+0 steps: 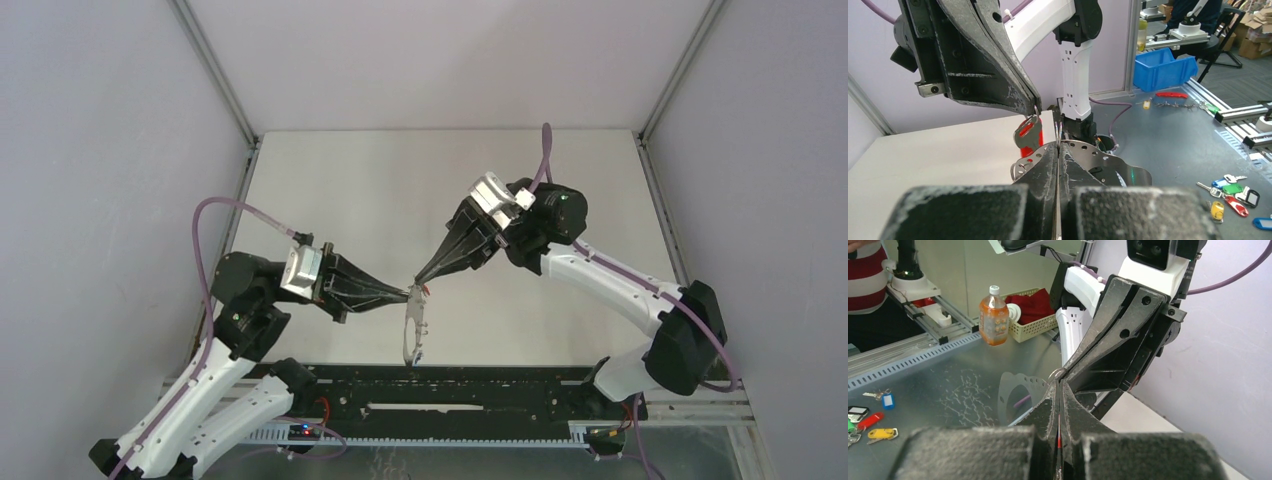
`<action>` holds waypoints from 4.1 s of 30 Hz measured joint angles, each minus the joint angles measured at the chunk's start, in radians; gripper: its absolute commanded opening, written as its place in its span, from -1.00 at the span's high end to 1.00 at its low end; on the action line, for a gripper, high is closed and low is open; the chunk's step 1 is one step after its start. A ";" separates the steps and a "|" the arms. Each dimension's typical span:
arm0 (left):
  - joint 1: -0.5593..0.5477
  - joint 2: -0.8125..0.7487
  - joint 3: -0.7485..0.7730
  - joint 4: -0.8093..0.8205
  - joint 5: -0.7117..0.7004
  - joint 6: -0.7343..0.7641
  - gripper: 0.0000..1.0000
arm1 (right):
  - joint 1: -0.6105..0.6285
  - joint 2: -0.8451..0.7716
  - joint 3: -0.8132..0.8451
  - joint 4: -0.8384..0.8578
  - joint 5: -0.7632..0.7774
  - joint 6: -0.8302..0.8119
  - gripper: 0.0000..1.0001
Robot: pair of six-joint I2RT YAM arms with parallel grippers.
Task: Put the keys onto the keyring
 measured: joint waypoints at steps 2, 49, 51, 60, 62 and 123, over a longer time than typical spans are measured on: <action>0.000 0.004 0.000 0.001 -0.009 -0.006 0.99 | 0.004 0.016 0.000 0.046 -0.002 0.042 1.00; 0.000 0.015 0.007 0.016 -0.034 -0.046 0.99 | 0.008 0.017 0.000 0.046 0.012 0.008 1.00; 0.000 0.014 0.007 0.016 -0.034 -0.046 0.99 | 0.011 0.017 0.000 0.045 0.011 0.007 1.00; 0.000 0.014 0.007 0.016 -0.034 -0.046 0.99 | 0.025 0.016 0.000 0.031 0.011 -0.011 1.00; 0.000 0.014 0.007 0.016 -0.034 -0.046 0.99 | 0.028 0.014 0.000 0.023 0.011 -0.016 1.00; -0.001 0.014 0.007 0.005 -0.016 -0.002 0.99 | 0.075 0.029 0.029 -0.056 0.035 -0.089 1.00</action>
